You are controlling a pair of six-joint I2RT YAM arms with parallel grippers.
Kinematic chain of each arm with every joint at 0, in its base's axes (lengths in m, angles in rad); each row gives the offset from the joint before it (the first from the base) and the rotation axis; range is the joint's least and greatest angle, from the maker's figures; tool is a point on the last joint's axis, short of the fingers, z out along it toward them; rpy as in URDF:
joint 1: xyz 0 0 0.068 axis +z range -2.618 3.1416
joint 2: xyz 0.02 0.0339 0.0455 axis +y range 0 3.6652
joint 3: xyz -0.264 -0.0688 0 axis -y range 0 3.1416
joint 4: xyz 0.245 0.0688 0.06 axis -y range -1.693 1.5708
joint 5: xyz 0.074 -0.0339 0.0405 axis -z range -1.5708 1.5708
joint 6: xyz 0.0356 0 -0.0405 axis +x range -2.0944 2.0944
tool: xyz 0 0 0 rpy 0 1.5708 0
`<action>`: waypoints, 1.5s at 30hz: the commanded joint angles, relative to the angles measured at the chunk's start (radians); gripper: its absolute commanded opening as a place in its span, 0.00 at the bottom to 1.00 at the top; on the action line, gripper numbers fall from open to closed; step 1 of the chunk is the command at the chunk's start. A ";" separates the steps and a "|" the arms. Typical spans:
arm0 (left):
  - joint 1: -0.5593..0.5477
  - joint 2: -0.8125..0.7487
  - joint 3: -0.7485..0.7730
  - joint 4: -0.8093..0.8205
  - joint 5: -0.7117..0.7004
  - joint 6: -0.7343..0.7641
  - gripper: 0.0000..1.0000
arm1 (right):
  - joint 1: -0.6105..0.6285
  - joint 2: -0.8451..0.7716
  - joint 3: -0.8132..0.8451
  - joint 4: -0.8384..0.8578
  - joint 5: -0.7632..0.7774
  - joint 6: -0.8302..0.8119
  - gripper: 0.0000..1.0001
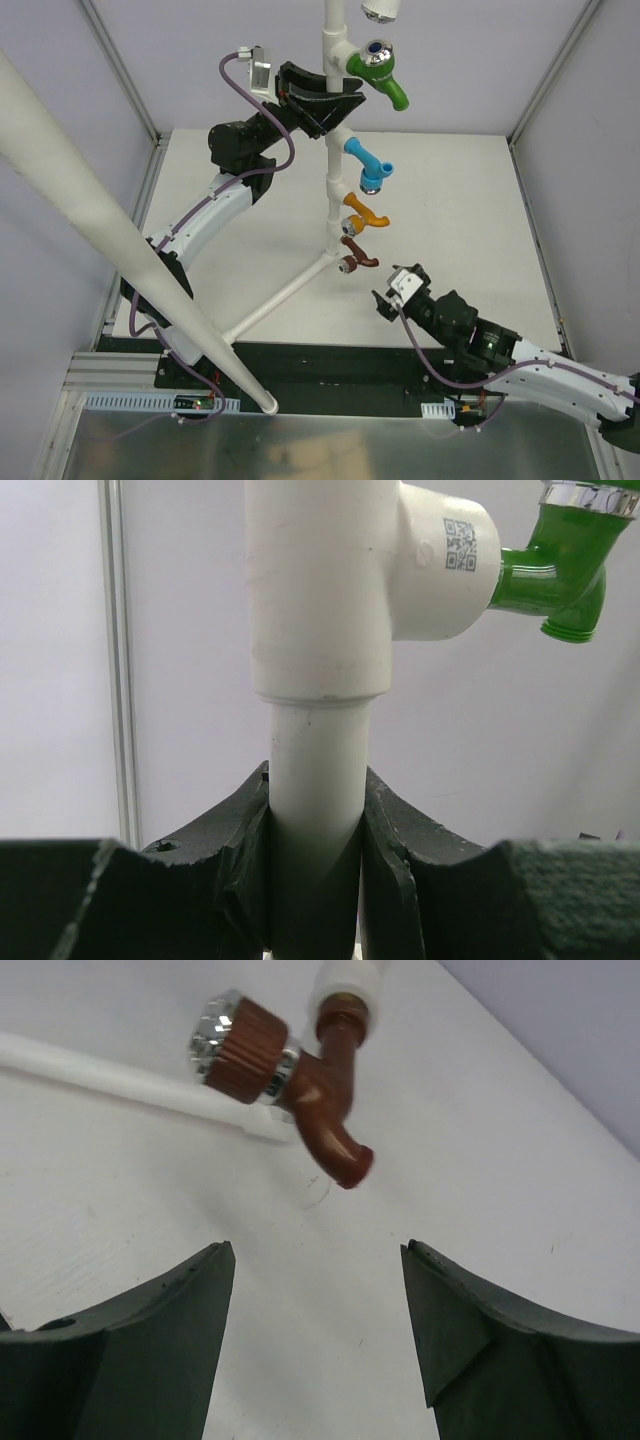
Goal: Install the water faucets
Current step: Screw the water faucet onto the adaptor.
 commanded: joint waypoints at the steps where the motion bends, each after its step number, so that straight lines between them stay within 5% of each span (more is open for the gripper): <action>1: -0.009 -0.058 -0.031 0.103 0.137 -0.098 0.00 | 0.021 0.017 -0.032 0.326 -0.252 -0.383 0.73; 7: -0.007 -0.053 -0.034 0.111 0.137 -0.100 0.00 | 0.036 0.261 -0.036 0.579 -0.179 -0.572 0.73; 13: -0.001 -0.052 -0.043 0.116 0.134 -0.100 0.00 | 0.027 0.494 0.036 0.655 -0.113 -0.707 0.72; 20: 0.000 -0.055 -0.057 0.122 0.131 -0.103 0.00 | -0.025 0.663 0.093 0.810 -0.037 -0.569 0.51; 25: 0.002 -0.052 -0.057 0.123 0.127 -0.104 0.00 | -0.034 0.713 0.079 0.866 -0.018 -0.330 0.18; 27: 0.002 -0.050 -0.056 0.129 0.126 -0.110 0.00 | -0.035 0.726 0.067 0.952 0.057 -0.133 0.00; 30: 0.002 -0.046 -0.057 0.136 0.129 -0.114 0.00 | -0.028 0.724 0.032 1.050 0.250 0.280 0.00; 36: 0.004 -0.041 -0.065 0.148 0.126 -0.117 0.00 | -0.033 0.678 -0.041 0.913 0.439 1.240 0.00; 40: 0.004 -0.030 -0.054 0.162 0.126 -0.135 0.00 | -0.039 0.629 -0.009 0.336 0.413 2.242 0.00; 43: 0.004 -0.029 -0.051 0.169 0.123 -0.144 0.00 | -0.045 0.655 -0.047 0.397 0.291 2.489 0.00; 45: 0.004 -0.027 -0.049 0.174 0.123 -0.147 0.00 | -0.044 0.661 -0.079 0.505 0.244 2.560 0.20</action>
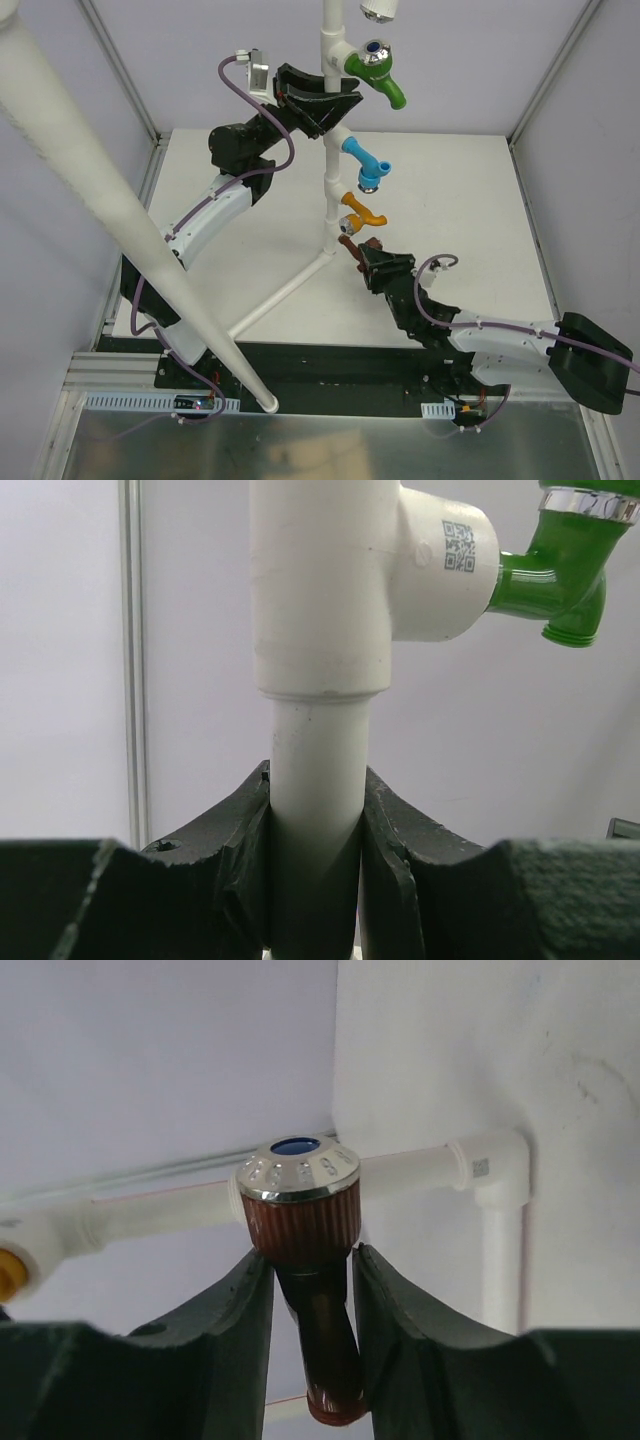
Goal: Install the water faucets
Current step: Screw the water faucet onto the adaptor.
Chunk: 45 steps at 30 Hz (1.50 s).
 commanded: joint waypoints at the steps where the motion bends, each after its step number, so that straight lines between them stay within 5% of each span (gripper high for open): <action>1: -0.008 -0.029 -0.022 0.148 0.146 -0.150 0.00 | 0.005 0.022 -0.085 -0.025 -0.114 0.655 0.41; 3: -0.008 -0.032 -0.022 0.149 0.149 -0.151 0.00 | 0.005 -0.020 -0.122 0.053 -0.112 0.588 0.83; 4: -0.008 -0.032 -0.022 0.149 0.148 -0.150 0.00 | 0.005 -0.055 -0.139 0.054 -0.102 0.533 0.94; 6: -0.008 -0.034 -0.022 0.149 0.149 -0.151 0.00 | 0.005 -0.153 -0.162 -0.024 -0.068 0.413 0.99; 12: -0.008 -0.043 -0.019 0.140 0.151 -0.148 0.00 | 0.004 -0.518 0.038 -0.716 0.104 -0.189 0.99; 16: -0.008 -0.040 -0.015 0.139 0.151 -0.153 0.00 | 0.005 -0.560 0.075 -0.547 0.019 -1.006 0.99; 21: -0.008 -0.046 -0.013 0.128 0.157 -0.154 0.00 | 0.002 -0.551 0.100 -0.499 -0.174 -1.759 1.00; 29: -0.008 -0.045 -0.005 0.120 0.161 -0.159 0.00 | 0.001 -0.545 0.062 -0.458 -0.483 -2.507 0.99; 35: -0.006 -0.046 -0.007 0.123 0.151 -0.156 0.00 | -0.003 -0.322 0.089 -0.314 -0.491 -2.778 0.98; 45: -0.003 -0.049 -0.013 0.133 0.148 -0.160 0.00 | -0.105 0.014 0.192 -0.158 -0.568 -2.875 0.85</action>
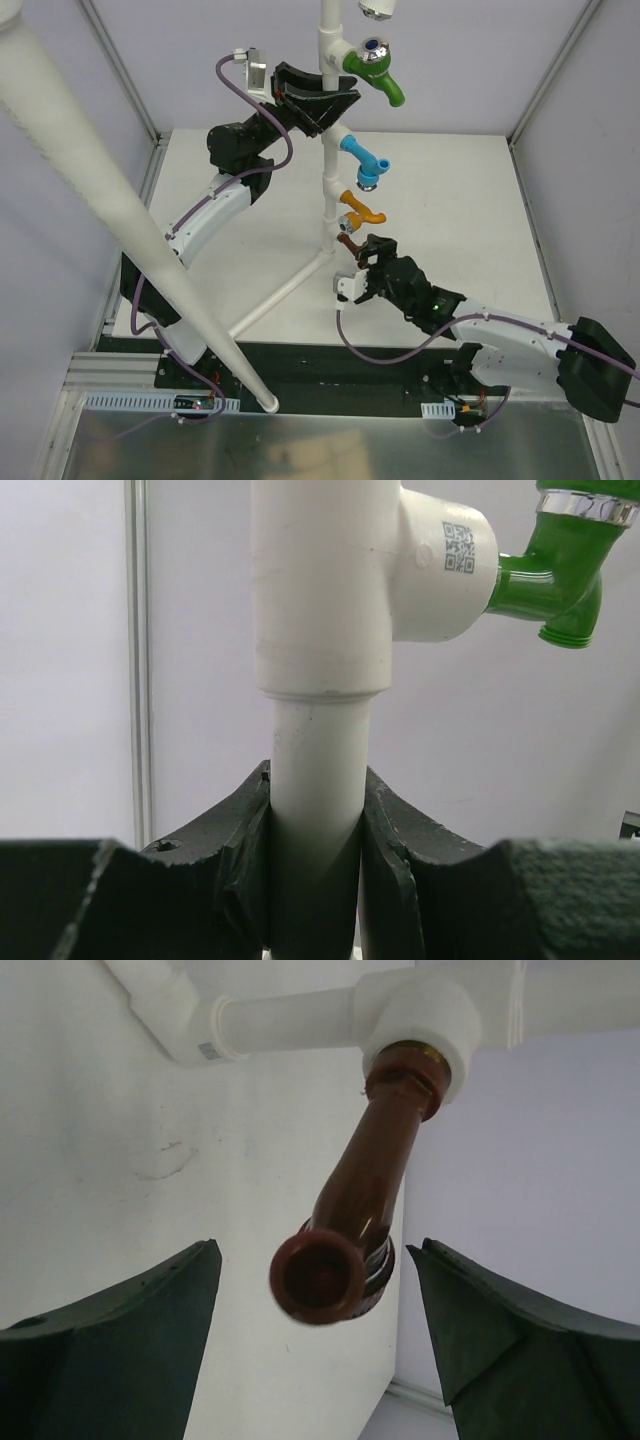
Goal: Install the water faucets
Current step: Screw the water faucet onto the adaptor.
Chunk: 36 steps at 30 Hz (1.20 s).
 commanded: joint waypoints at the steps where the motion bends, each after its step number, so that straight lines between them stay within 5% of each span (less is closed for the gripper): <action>1: -0.011 -0.050 -0.018 0.130 0.148 -0.153 0.00 | -0.031 0.087 0.066 0.176 -0.058 -0.059 0.81; 6: -0.009 -0.050 -0.018 0.136 0.148 -0.156 0.00 | -0.031 0.161 0.045 0.294 -0.012 0.124 0.39; 9: -0.008 -0.048 -0.020 0.139 0.148 -0.155 0.00 | -0.025 0.152 0.029 0.325 0.034 0.401 0.00; 13: -0.006 -0.044 -0.021 0.140 0.148 -0.156 0.00 | -0.008 0.111 -0.010 0.369 0.062 0.918 0.00; 20: -0.006 -0.018 0.005 0.160 0.148 -0.196 0.00 | -0.006 0.169 -0.084 0.480 0.066 2.148 0.00; 24: -0.006 -0.019 0.003 0.162 0.152 -0.193 0.00 | -0.003 0.216 -0.113 0.558 0.051 2.677 0.00; 29: -0.006 -0.027 -0.004 0.154 0.157 -0.187 0.00 | 0.001 0.365 -0.138 0.872 0.011 3.253 0.00; 31: -0.006 -0.028 -0.006 0.151 0.160 -0.185 0.00 | 0.007 0.416 -0.145 1.037 0.007 3.341 0.35; 34: -0.005 -0.036 -0.007 0.146 0.163 -0.182 0.00 | 0.007 0.401 -0.184 1.089 0.045 3.227 0.99; 36: -0.006 -0.042 -0.010 0.137 0.163 -0.173 0.00 | 0.007 0.341 -0.231 1.026 0.085 3.130 1.00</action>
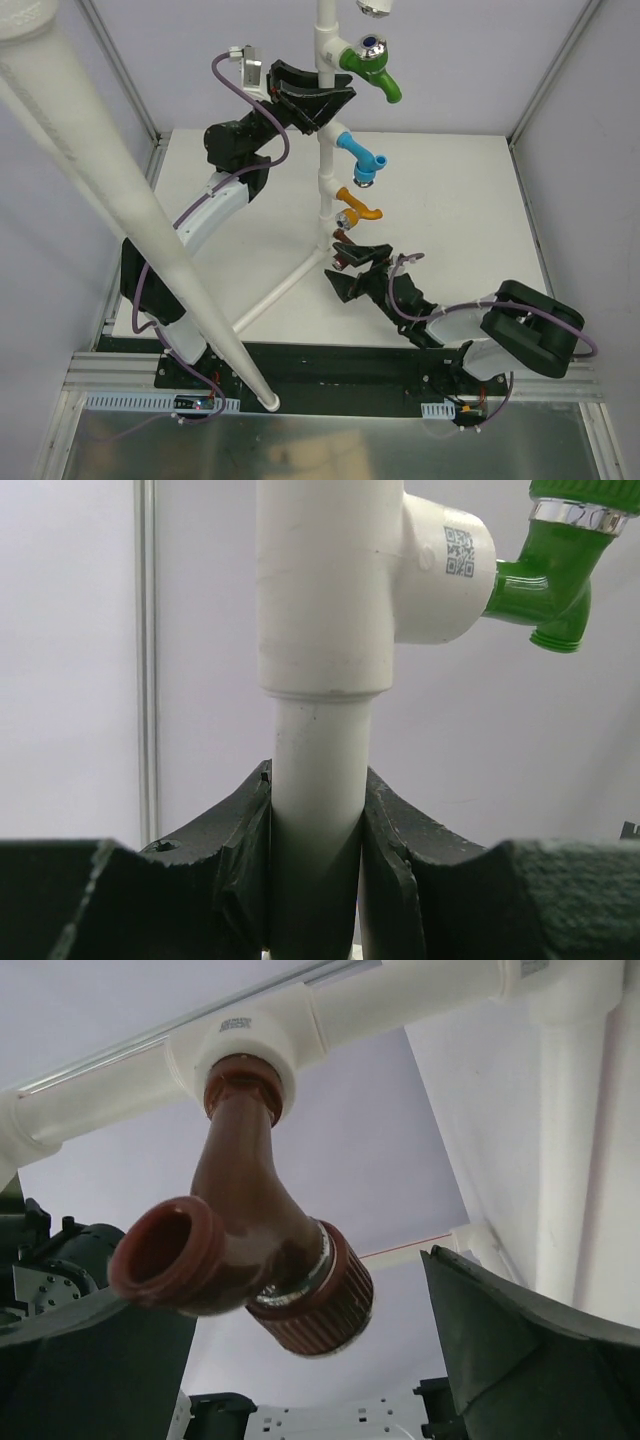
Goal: Install the water faucets
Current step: Screw the water faucet onto the adaptor.
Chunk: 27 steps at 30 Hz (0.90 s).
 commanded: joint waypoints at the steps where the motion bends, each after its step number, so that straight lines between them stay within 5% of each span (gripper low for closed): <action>1: -0.033 -0.053 -0.020 0.122 0.154 -0.147 0.00 | 0.011 -0.118 -0.087 0.091 0.043 0.023 1.00; 6: -0.033 -0.053 -0.021 0.119 0.155 -0.148 0.00 | 0.002 -0.447 -0.173 -0.183 0.158 -0.255 1.00; 10: -0.033 -0.058 -0.029 0.119 0.155 -0.145 0.00 | -0.001 -0.794 0.021 -0.902 0.230 -0.540 1.00; 12: -0.033 -0.058 -0.028 0.118 0.157 -0.145 0.00 | -0.001 -0.865 0.121 -1.105 0.263 -0.727 1.00; 18: -0.033 -0.055 -0.025 0.118 0.151 -0.147 0.00 | -0.001 -0.842 0.283 -1.261 0.129 -1.533 1.00; 22: -0.033 -0.056 -0.020 0.115 0.152 -0.147 0.00 | 0.020 -0.850 0.237 -1.180 0.025 -2.087 1.00; 27: -0.035 -0.049 -0.015 0.112 0.151 -0.147 0.00 | 0.043 -0.899 0.180 -1.096 -0.176 -2.505 1.00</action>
